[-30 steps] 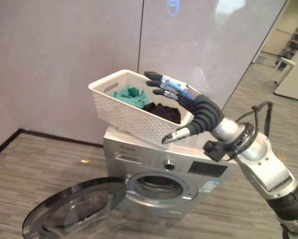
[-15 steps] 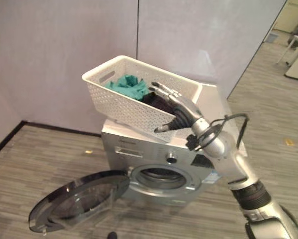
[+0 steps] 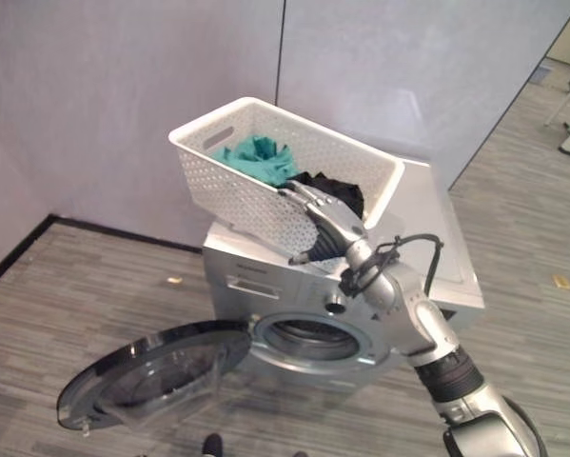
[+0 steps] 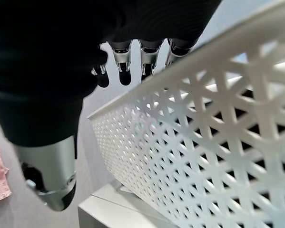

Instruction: Grab the laundry basket,head to the washer,open it,put in the laundry and shut it.

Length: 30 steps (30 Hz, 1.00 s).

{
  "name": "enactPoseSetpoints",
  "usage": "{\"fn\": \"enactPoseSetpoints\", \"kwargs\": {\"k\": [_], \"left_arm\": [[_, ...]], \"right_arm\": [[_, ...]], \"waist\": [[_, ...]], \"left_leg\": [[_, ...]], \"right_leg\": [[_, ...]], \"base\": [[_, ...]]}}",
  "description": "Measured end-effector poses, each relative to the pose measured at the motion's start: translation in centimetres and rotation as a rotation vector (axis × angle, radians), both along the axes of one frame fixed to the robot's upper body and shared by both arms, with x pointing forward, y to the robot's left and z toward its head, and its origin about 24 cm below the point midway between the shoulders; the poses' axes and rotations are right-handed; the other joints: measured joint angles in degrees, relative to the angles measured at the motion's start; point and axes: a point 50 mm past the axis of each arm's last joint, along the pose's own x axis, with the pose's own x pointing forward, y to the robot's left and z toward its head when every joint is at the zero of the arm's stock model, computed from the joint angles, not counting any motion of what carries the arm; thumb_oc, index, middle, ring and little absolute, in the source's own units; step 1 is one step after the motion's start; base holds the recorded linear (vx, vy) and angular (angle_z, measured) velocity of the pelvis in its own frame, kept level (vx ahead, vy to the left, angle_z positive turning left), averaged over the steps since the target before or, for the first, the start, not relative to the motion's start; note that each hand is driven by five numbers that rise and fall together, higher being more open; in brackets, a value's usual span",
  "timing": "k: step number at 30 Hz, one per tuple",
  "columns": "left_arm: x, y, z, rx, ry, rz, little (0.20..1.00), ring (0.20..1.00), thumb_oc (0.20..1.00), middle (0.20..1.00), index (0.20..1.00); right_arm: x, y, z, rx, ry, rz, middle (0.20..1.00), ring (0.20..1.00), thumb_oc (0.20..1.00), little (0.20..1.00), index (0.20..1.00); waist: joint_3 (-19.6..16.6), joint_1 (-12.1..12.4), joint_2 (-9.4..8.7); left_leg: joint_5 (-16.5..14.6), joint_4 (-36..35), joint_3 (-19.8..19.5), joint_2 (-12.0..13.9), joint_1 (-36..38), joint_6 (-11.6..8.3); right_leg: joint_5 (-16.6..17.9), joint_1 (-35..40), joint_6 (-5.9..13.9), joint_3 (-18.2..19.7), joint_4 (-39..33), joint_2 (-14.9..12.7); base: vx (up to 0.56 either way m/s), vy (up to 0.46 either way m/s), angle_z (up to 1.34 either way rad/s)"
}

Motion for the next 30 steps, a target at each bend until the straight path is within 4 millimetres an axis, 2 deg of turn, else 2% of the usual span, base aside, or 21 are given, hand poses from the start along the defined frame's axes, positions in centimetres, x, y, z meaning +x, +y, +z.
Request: {"fn": "enactPoseSetpoints", "kwargs": {"k": [3, 5, 6, 7, 8, 9, 10, 11, 15, 25, 30], "left_arm": [[-0.2, 0.0, 0.0, 0.002, 0.007, 0.003, 1.000, 1.000, 1.000, 1.000, 1.000], [-0.2, 0.0, 0.0, 0.004, 0.014, 0.006, 1.000, 1.000, 1.000, 1.000, 1.000], [-0.2, 0.0, 0.0, 0.004, 0.015, 0.007, 1.000, 1.000, 1.000, 1.000, 1.000], [-0.1, 0.0, 0.0, 0.004, 0.015, 0.007, 1.000, 1.000, 1.000, 1.000, 1.000], [0.0, 0.0, 0.0, 0.003, 0.013, 0.006, 1.000, 1.000, 1.000, 1.000, 1.000], [0.0, -0.2, -0.1, 0.000, 0.012, 0.005, 1.000, 1.000, 1.000, 1.000, 1.000], [0.2, -0.2, -0.1, -0.002, 0.008, 0.003, 1.000, 1.000, 1.000, 1.000, 1.000], [0.2, -0.2, -0.1, -0.002, 0.009, 0.004, 1.000, 1.000, 1.000, 1.000, 1.000], [0.4, -0.4, -0.1, -0.005, 0.003, 0.002, 1.000, 1.000, 1.000, 1.000, 1.000], [0.1, -0.1, 0.0, 0.000, 0.010, 0.009, 1.000, 1.000, 1.000, 1.000, 1.000], [-0.1, 0.0, 0.0, -0.002, 0.018, 0.010, 1.000, 1.000, 1.000, 1.000, 1.000]], "right_arm": [[0.4, 0.0, 0.1, -0.046, -0.022, -0.022, 1.000, 1.000, 1.000, 1.000, 1.000], [0.8, 0.1, 0.2, -0.094, -0.042, -0.036, 0.903, 0.903, 0.903, 0.903, 0.903], [0.9, 0.1, 0.2, -0.104, -0.046, -0.041, 0.959, 0.959, 0.959, 0.959, 0.959], [1.1, 0.0, 0.2, -0.126, -0.056, -0.057, 0.859, 0.859, 0.859, 0.859, 0.859], [1.5, -0.1, 0.3, -0.155, -0.068, -0.079, 0.617, 0.617, 0.617, 0.617, 0.617], [1.7, -0.2, 0.3, -0.158, -0.069, -0.083, 0.548, 0.548, 0.548, 0.548, 0.548], [2.0, -0.3, 0.3, -0.159, -0.076, -0.097, 0.319, 0.319, 0.319, 0.319, 0.319], [2.2, -0.4, 0.4, -0.163, -0.082, -0.109, 0.200, 0.200, 0.200, 0.200, 0.200], [2.8, -0.9, 0.4, -0.177, -0.088, -0.157, 0.200, 0.200, 0.200, 0.200, 0.200], [2.7, -1.9, 0.2, -0.200, -0.081, -0.180, 0.200, 0.200, 0.200, 0.200, 0.200], [3.0, -4.1, -0.3, -0.263, -0.061, -0.231, 0.200, 0.200, 0.200, 0.200, 0.200]], "waist": [[0.18, 0.17, 0.27], [0.22, 0.23, 0.32], [0.22, 0.36, 0.32], [0.23, 0.66, 0.33], [0.26, 0.97, 0.37], [0.26, 1.07, 0.37], [0.26, 1.20, 0.37], [0.26, 1.23, 0.37], [0.26, 1.46, 0.37], [0.04, 1.11, 0.22], [-0.58, 1.12, -0.06]], "left_leg": [[0.00, 0.05, 0.03, 0.01, 0.00, -0.01], [0.00, 0.23, 0.06, 0.02, 0.00, 0.00], [0.00, 0.23, 0.06, 0.02, -0.01, 0.00], [-0.01, 0.22, 0.07, 0.02, 0.00, 0.01], [-0.02, 0.22, 0.07, 0.02, -0.01, 0.00], [-0.03, 0.22, 0.06, 0.02, -0.02, 0.01], [-0.03, 0.21, 0.05, 0.02, -0.05, 0.01], [-0.03, 0.21, 0.04, 0.02, -0.07, 0.01], [-0.03, 0.21, 0.00, 0.02, -0.11, 0.01], [0.06, 0.21, 0.16, -0.07, 0.25, 0.21], [-0.08, -0.03, 0.21, -0.08, 0.41, 0.13]], "right_leg": [[-0.07, -0.01, 0.00, 0.02, 0.00, 0.01], [0.09, -0.04, -0.22, 0.05, 0.00, 0.04], [0.11, -0.05, -0.24, 0.05, 0.01, 0.04], [0.15, -0.06, -0.27, 0.05, 0.01, 0.04], [0.16, -0.07, -0.25, 0.05, 0.01, 0.04], [0.16, -0.06, -0.25, 0.04, 0.01, 0.04], [0.15, -0.08, -0.25, 0.03, 0.01, 0.04], [0.14, -0.09, -0.24, 0.03, 0.00, 0.04], [0.07, -0.13, -0.15, -0.01, 0.00, 0.02], [0.47, 0.15, -0.32, 0.05, 0.48, -0.07], [0.54, 0.29, -0.33, 0.07, 0.48, -0.13]], "base": [[0.01, 0.003, 0.00], [0.00, 0.000, 0.00], [0.00, 0.000, 0.00], [0.00, 0.000, 0.00], [0.00, 0.000, 0.00], [0.00, 0.000, 0.00], [0.00, 0.000, 0.00], [0.00, 0.000, 0.00], [0.00, 0.000, 0.00], [0.00, 0.000, 0.00], [0.00, 0.000, 0.00]]}}
